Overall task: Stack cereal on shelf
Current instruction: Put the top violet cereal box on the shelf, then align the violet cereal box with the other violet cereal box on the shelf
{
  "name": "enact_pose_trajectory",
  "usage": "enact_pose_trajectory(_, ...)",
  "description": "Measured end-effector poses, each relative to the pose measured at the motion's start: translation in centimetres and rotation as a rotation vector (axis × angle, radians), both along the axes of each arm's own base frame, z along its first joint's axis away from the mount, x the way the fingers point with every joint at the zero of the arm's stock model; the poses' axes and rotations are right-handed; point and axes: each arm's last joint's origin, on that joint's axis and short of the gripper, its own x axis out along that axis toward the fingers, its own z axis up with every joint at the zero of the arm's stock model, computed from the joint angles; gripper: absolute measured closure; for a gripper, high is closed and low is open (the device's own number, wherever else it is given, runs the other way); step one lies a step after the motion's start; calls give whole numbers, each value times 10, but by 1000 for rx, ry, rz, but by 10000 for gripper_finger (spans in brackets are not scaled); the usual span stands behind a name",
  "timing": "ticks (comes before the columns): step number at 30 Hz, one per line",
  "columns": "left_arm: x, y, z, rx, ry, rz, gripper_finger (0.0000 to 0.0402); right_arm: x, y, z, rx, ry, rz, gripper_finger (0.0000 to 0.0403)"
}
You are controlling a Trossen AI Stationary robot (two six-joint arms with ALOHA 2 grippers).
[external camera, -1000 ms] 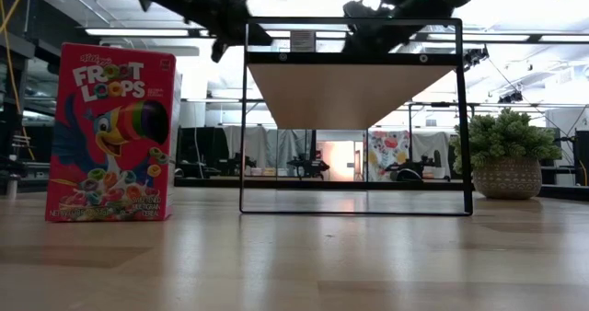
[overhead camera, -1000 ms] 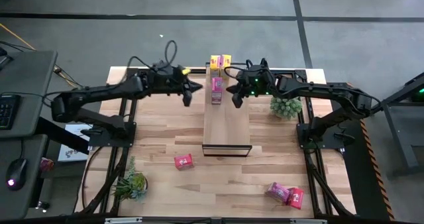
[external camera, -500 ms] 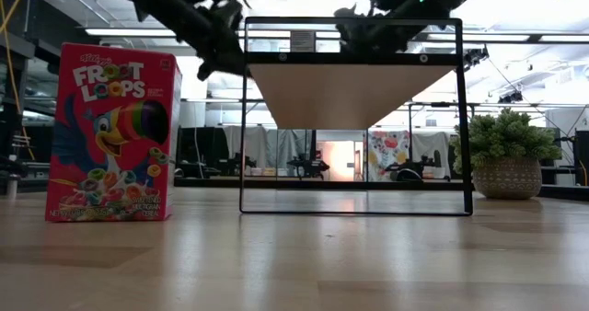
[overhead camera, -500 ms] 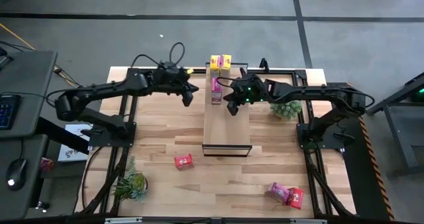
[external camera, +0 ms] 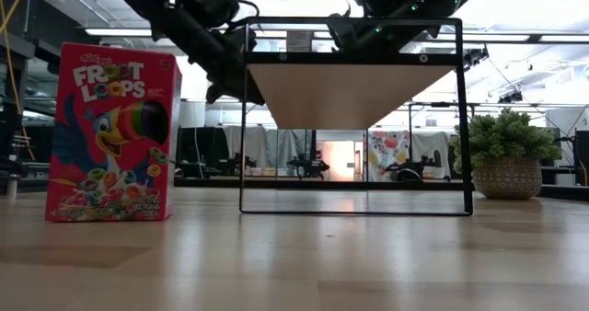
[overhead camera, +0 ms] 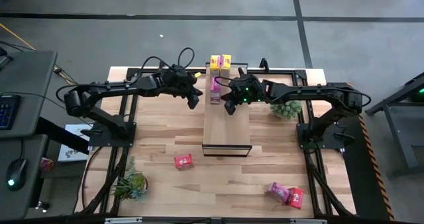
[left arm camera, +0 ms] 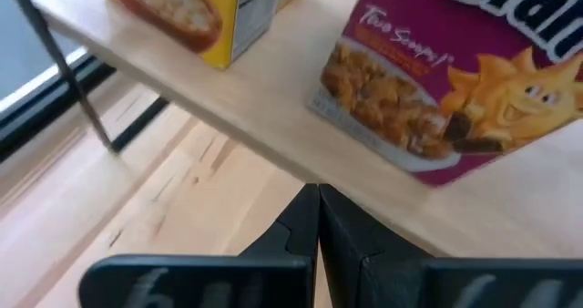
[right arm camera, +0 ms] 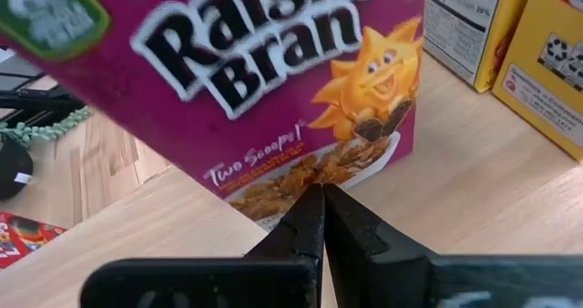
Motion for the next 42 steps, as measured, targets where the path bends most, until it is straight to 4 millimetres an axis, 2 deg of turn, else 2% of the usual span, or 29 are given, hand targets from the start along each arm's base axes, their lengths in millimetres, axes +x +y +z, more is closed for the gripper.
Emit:
enact_pose_trajectory(16,4,1,4,21,-56,-9,401,-4,-10,-1,-36,27,-30,403)
enact_pose_trajectory(21,-4,9,9,-24,-89,-58,401,-10,-12,-4,-43,97,-22,403)
enact_pose_trajectory(27,-25,20,25,-8,-120,-10,401,-33,-10,9,-41,171,-18,403)
enact_pose_trajectory(31,-37,21,40,33,-162,18,402,-53,-2,25,-43,198,-8,403)
enact_pose_trajectory(36,-44,17,51,63,-193,56,393,-78,8,42,-31,209,-7,403)
enact_pose_trajectory(42,-45,12,56,69,-213,104,357,-99,21,59,-45,192,-1,403)
